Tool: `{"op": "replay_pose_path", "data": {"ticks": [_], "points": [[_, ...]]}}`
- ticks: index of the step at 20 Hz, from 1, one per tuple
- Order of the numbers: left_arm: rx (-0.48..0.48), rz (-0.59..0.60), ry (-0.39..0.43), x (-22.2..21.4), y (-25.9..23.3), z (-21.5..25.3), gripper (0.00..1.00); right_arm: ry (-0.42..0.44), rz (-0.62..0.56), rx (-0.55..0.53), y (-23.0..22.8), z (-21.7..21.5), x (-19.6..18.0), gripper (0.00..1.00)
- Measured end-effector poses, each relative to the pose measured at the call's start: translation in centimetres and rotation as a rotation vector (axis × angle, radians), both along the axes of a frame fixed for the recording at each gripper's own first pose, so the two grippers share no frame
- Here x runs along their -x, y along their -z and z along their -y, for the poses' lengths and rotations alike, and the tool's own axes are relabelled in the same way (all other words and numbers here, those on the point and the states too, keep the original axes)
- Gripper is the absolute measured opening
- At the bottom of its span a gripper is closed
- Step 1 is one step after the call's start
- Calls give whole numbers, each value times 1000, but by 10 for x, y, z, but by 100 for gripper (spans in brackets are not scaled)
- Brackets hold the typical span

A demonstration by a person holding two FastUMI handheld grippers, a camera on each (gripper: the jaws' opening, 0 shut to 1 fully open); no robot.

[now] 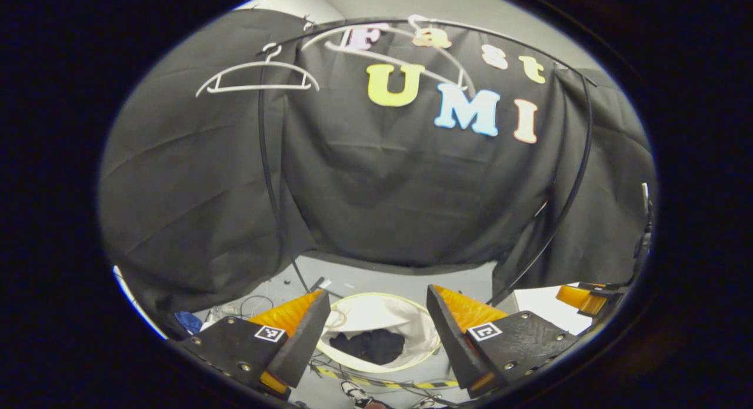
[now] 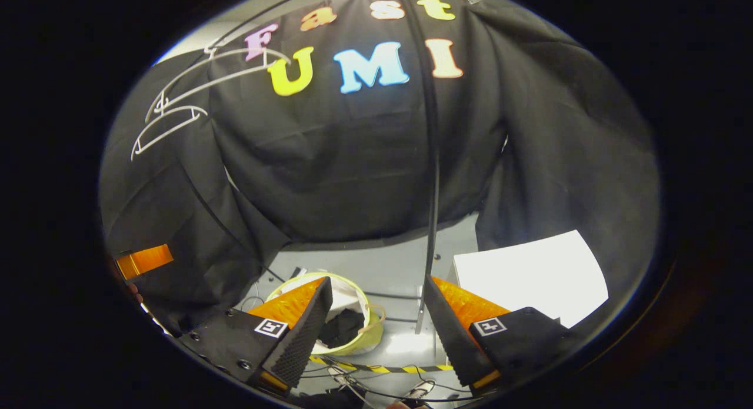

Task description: Grasp the clothes on the hanger with both hands and then place them into the laundry hamper below.

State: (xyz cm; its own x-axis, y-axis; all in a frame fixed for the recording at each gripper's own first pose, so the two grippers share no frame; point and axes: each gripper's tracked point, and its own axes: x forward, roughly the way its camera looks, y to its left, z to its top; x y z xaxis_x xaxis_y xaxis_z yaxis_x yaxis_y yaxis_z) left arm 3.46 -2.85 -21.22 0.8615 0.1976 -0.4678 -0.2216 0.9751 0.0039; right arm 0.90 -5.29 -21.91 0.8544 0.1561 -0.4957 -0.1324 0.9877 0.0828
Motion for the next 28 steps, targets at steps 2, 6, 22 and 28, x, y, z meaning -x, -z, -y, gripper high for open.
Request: {"op": "replay_pose_path", "data": {"ticks": [2, 6, 22, 28], "points": [[-34, 56, 0, 4, -38, 26, 96, 11, 41, -45, -19, 18, 5, 98], [-141, 196, 50, 2, -115, 73, 96, 43, 159, -58, -70, 45, -1, 98], [-69, 588, 215, 0, -330, 100, 96, 192, 698, -67, -282, 25, -6, 98], [-58, 616, 211, 29, -311, 75, 96, 248, 702, -22, -273, 32, 15, 98]]}}
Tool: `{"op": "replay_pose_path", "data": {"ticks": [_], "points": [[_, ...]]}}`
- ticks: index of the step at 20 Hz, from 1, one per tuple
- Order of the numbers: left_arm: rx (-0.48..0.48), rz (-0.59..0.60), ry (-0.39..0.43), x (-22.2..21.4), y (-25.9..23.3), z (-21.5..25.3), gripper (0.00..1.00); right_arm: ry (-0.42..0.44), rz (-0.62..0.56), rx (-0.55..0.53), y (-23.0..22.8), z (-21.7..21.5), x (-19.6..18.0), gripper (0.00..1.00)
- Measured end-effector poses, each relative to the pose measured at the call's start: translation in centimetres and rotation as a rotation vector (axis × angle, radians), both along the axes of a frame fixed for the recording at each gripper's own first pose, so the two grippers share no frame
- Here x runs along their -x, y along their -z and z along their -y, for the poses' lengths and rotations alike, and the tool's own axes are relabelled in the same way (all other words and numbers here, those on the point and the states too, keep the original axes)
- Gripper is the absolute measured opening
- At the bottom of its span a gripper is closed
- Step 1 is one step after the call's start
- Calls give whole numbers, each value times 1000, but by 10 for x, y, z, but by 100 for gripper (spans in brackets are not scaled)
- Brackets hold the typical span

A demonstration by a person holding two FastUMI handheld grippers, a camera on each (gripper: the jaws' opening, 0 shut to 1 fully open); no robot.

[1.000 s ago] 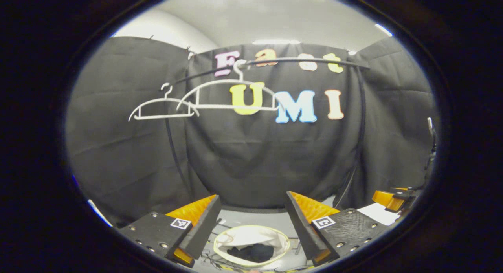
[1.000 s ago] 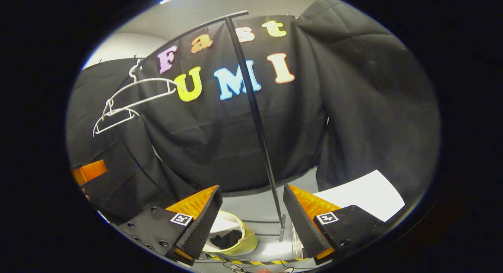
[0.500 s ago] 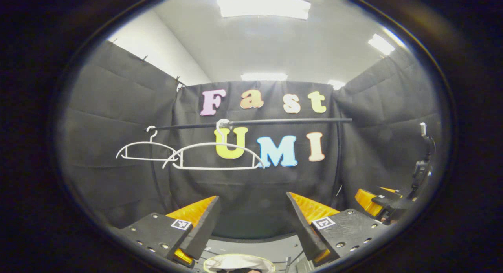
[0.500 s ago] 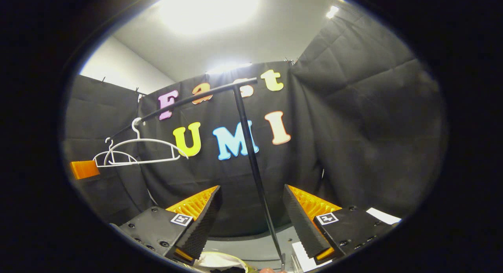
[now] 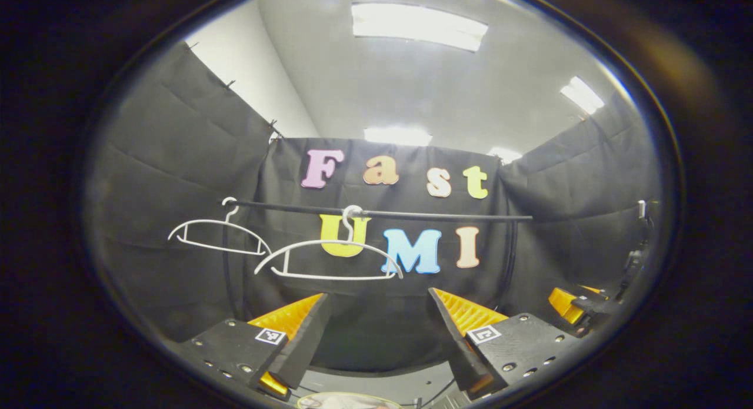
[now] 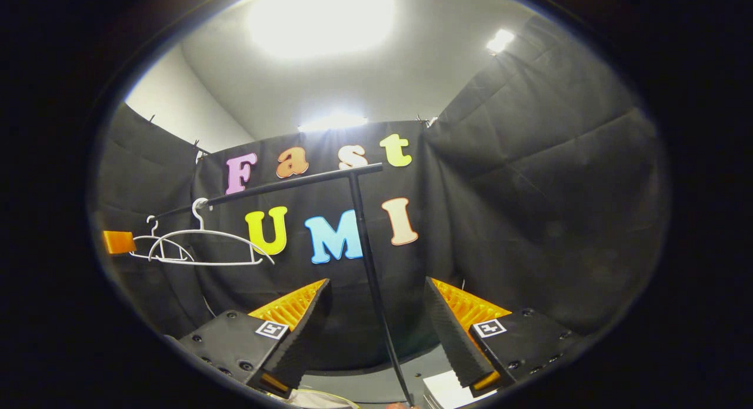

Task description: Grasp the clothes on the hanger with both hands and then place them into the laundry hamper below.

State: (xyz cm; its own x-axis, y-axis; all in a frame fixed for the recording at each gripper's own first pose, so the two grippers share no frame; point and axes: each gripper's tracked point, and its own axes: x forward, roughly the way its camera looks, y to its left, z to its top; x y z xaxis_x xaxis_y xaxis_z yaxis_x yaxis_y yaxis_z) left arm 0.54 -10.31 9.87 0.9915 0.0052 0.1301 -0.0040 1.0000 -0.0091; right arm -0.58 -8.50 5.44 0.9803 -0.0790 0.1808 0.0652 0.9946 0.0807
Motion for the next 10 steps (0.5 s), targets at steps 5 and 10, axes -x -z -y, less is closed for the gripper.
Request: {"op": "replay_pose_path", "data": {"ticks": [5, 10], "points": [[-28, -3, -39, 13, 23, -19, 95, 39, 9, -22, 6, 10, -3, 98], [-21, -45, -21, 28, 41, -20, 96, 30, 25, -43, -15, -8, -13, 97]]}}
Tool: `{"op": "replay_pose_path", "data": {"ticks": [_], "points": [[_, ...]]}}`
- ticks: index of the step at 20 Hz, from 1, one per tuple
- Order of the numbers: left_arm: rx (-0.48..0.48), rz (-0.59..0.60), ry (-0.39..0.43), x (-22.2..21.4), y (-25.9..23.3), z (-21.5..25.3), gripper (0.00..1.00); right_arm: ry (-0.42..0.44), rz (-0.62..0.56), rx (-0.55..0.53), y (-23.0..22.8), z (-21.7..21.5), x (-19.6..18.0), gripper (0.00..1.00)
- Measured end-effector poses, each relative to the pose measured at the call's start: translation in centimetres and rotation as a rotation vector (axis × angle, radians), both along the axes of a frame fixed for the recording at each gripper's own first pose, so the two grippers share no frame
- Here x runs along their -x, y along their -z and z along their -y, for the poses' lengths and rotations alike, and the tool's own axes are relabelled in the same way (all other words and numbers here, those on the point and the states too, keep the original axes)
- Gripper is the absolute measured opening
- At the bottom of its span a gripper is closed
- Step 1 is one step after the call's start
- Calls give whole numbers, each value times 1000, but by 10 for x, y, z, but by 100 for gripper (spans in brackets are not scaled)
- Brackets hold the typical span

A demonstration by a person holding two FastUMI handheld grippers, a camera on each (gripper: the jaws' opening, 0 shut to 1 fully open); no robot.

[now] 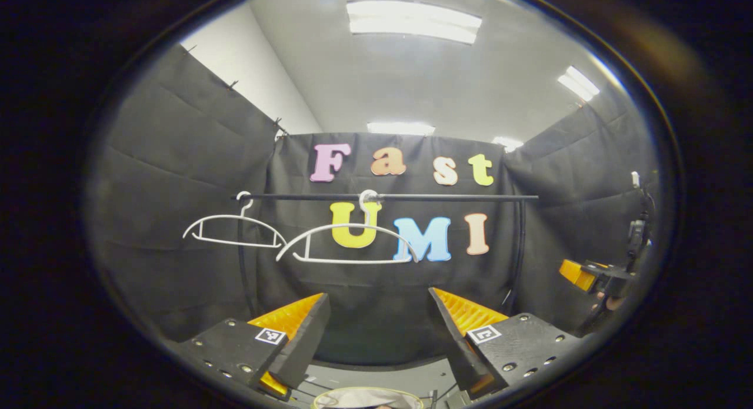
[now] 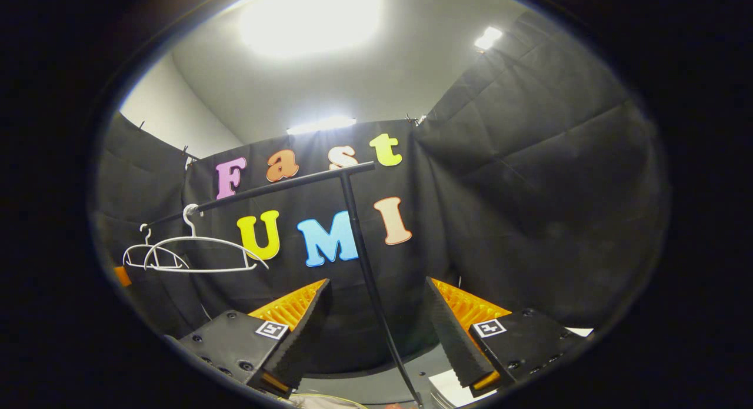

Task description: Grasp the clothes on the hanger with both hands and then place them into the laundry hamper below.

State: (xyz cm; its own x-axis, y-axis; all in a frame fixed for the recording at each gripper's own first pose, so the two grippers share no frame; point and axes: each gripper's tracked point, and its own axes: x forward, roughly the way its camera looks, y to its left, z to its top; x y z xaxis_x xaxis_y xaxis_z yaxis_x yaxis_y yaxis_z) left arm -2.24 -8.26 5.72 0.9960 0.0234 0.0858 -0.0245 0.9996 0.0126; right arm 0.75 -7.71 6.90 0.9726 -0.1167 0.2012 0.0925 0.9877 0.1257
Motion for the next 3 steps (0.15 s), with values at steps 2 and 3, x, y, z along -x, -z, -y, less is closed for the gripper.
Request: {"op": "replay_pose_path", "data": {"ticks": [2, 3], "points": [[12, -21, -2, 4, 9, -2, 96, -27, -14, 7, 2, -15, -1, 92], [16, -30, -1, 6, 13, -3, 96, -42, -25, 14, 5, -21, -3, 97]]}}
